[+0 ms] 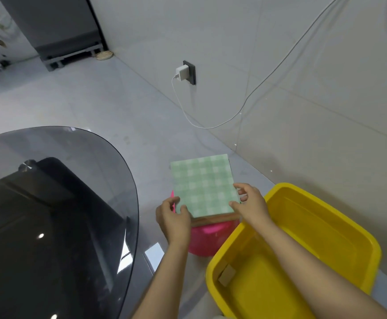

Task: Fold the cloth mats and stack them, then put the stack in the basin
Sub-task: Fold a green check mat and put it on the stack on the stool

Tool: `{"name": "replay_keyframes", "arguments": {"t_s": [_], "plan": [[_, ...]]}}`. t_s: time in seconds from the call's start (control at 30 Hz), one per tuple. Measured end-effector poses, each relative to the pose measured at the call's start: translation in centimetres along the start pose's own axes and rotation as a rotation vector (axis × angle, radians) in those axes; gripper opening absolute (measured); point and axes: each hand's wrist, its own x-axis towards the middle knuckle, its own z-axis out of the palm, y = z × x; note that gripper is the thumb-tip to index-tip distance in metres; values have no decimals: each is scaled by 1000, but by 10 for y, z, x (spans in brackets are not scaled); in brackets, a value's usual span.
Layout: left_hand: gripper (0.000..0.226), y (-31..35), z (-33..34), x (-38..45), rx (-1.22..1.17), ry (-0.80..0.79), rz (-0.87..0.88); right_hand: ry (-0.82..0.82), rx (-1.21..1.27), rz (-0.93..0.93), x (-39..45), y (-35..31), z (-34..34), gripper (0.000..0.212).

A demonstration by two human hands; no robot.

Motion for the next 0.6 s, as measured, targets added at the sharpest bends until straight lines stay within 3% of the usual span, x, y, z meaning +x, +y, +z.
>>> {"name": "replay_keyframes", "arguments": {"t_s": [0.07,0.27,0.4,0.6], "plan": [[31,4,2,6,22,7,-43,-7,7,15,6,-3,-1,51],[63,16,12,30,3,-222,-225,-169,69,154,36,-15,5,56],[75,7,16,48,63,-282,-300,-243,89,216,43,-10,14,54],[70,-3,20,63,53,-276,-359,-186,-12,284,55,1,29,57]]}}
